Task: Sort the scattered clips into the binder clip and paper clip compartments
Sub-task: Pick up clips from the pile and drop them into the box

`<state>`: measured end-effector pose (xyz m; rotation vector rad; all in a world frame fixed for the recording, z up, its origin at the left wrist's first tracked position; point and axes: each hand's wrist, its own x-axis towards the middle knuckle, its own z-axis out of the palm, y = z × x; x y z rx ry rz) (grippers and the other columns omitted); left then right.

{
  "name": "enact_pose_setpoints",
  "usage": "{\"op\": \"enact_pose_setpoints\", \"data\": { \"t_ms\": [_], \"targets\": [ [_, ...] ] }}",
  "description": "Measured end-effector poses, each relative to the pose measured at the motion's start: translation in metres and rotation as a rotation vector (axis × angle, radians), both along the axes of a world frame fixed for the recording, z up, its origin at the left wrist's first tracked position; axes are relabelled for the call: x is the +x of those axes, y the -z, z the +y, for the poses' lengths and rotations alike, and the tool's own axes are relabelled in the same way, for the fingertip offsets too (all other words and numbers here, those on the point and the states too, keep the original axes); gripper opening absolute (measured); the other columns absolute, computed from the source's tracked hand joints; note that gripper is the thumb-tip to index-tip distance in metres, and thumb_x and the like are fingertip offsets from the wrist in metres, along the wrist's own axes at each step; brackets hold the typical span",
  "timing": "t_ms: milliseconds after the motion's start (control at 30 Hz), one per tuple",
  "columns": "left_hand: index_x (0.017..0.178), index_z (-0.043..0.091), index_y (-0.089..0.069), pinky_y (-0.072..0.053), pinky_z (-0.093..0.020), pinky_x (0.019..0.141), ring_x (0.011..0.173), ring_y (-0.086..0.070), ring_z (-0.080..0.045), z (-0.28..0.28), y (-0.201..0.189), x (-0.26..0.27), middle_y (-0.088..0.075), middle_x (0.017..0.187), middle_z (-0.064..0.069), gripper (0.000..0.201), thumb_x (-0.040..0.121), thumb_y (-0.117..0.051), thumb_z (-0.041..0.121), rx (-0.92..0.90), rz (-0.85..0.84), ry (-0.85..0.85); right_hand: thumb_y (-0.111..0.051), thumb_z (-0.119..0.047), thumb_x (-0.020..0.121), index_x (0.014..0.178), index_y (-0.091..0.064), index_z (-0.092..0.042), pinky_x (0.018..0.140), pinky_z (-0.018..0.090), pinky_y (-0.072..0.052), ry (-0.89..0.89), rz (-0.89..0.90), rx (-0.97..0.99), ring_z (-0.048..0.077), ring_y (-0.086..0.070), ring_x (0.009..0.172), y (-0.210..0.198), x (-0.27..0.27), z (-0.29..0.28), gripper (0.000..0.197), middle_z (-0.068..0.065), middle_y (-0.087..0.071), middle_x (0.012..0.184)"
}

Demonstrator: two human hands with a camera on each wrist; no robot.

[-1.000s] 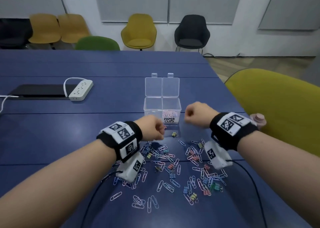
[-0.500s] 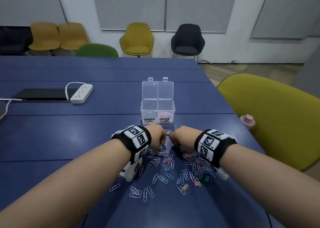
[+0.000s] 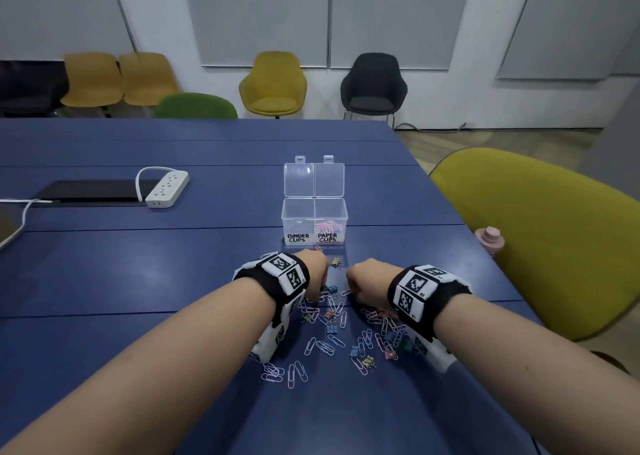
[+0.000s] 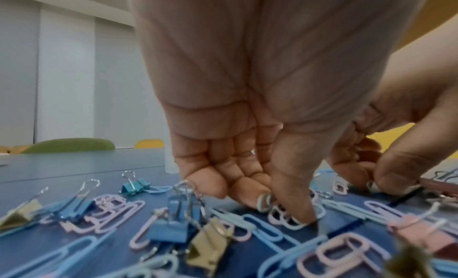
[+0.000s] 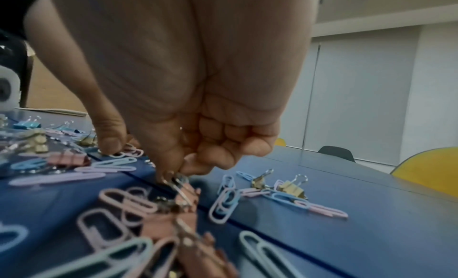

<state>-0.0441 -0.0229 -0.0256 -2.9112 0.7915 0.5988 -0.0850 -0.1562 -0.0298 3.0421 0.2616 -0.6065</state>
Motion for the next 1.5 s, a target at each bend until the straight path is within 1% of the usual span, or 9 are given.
{"op": "enact_pose_setpoints", "data": {
  "t_ms": [133, 333, 467, 600, 733, 800, 867, 1033, 1500],
  "targets": [
    [0.111, 0.005, -0.065, -0.050, -0.033, 0.087, 0.106, -0.062, -0.028, 0.001, 0.004, -0.005, -0.066, 0.115, -0.012, 0.026, 0.087, -0.058, 0.012, 0.014, 0.012, -0.027, -0.052, -0.013, 0.090, 0.099, -0.066, -0.004, 0.083, 0.034, -0.050, 0.024, -0.018, 0.130, 0.027, -0.063, 0.094, -0.004, -0.003, -0.009, 0.019, 0.012, -0.068, 0.104],
    [0.098, 0.013, -0.064, -0.052, -0.027, 0.076, 0.084, -0.060, -0.017, 0.018, -0.005, -0.003, -0.063, 0.097, -0.002, 0.015, 0.090, -0.053, 0.007, -0.431, 0.097, -0.174, -0.054, -0.002, 0.089, 0.070, -0.055, -0.013, 0.054, 0.025, -0.041, 0.434, -0.088, 0.924, 0.014, -0.053, 0.057, -0.019, -0.005, -0.057, 0.022, 0.003, -0.061, 0.067],
    [0.085, 0.005, -0.056, -0.049, -0.023, 0.055, 0.063, -0.049, -0.015, 0.026, -0.014, -0.003, -0.050, 0.073, -0.007, 0.023, 0.092, -0.040, -0.010, -1.235, 0.661, -0.622, -0.038, 0.006, 0.096, 0.086, -0.051, -0.007, 0.045, 0.020, -0.042, 0.802, -0.066, 1.443, 0.012, -0.055, 0.056, -0.020, -0.012, -0.084, 0.021, 0.007, -0.048, 0.067],
    [0.084, 0.002, -0.052, -0.045, -0.024, 0.048, 0.058, -0.045, -0.016, 0.025, -0.022, -0.002, -0.046, 0.072, -0.010, 0.016, 0.081, -0.037, -0.003, -1.518, 1.005, -0.882, -0.034, 0.000, 0.096, 0.078, -0.051, -0.007, 0.049, 0.024, -0.033, 0.962, -0.021, 1.517, 0.014, -0.036, 0.055, -0.013, -0.013, -0.095, 0.026, 0.005, -0.041, 0.066],
    [0.066, 0.014, -0.043, -0.026, -0.021, 0.044, 0.044, -0.032, -0.011, 0.007, -0.014, -0.003, -0.038, 0.057, 0.000, 0.024, 0.090, -0.044, 0.015, -1.244, 0.880, -0.827, -0.051, -0.011, 0.090, 0.070, -0.050, -0.015, 0.053, 0.028, -0.030, 0.719, -0.092, 0.902, 0.021, -0.040, 0.054, -0.005, -0.005, -0.097, 0.020, 0.008, -0.044, 0.069],
    [0.068, 0.015, -0.048, -0.024, -0.018, 0.042, 0.041, -0.029, -0.009, -0.008, -0.012, -0.006, -0.035, 0.054, 0.003, 0.026, 0.093, -0.050, 0.022, -0.982, 0.664, -0.702, -0.057, -0.016, 0.088, 0.086, -0.058, -0.012, 0.065, 0.028, -0.042, 0.492, -0.082, 0.388, 0.028, -0.060, 0.082, -0.005, -0.004, -0.093, 0.004, 0.009, -0.060, 0.089],
    [0.087, 0.010, -0.061, -0.038, -0.021, 0.052, 0.053, -0.043, -0.012, -0.023, -0.010, -0.008, -0.047, 0.066, 0.000, 0.018, 0.092, -0.055, 0.025, -0.629, 0.348, -0.444, -0.061, -0.026, 0.087, 0.108, -0.054, -0.010, 0.080, 0.029, -0.042, 0.397, -0.044, 0.144, 0.030, -0.058, 0.108, 0.002, -0.002, -0.090, 0.028, 0.010, -0.061, 0.114],
    [0.127, 0.019, -0.053, -0.046, -0.029, 0.088, 0.112, -0.059, -0.025, -0.062, 0.003, -0.005, -0.061, 0.124, -0.005, 0.043, 0.086, -0.064, 0.015, -0.263, 0.016, -0.047, -0.062, -0.033, 0.087, 0.104, -0.046, -0.015, 0.080, 0.030, -0.040, 0.383, -0.022, 0.137, 0.029, -0.057, 0.110, 0.009, 0.002, -0.079, 0.029, 0.011, -0.060, 0.118],
    [0.106, 0.016, -0.066, -0.053, -0.035, 0.089, 0.102, -0.064, -0.030, -0.093, 0.027, 0.017, -0.068, 0.112, -0.006, 0.027, 0.079, -0.069, 0.018, 0.063, 0.033, 0.044, -0.072, -0.022, 0.080, 0.096, -0.069, -0.001, 0.066, 0.026, -0.042, 0.337, 0.090, 0.111, 0.023, -0.054, 0.075, 0.004, 0.003, -0.067, 0.027, 0.010, -0.058, 0.082]
  ]
}}
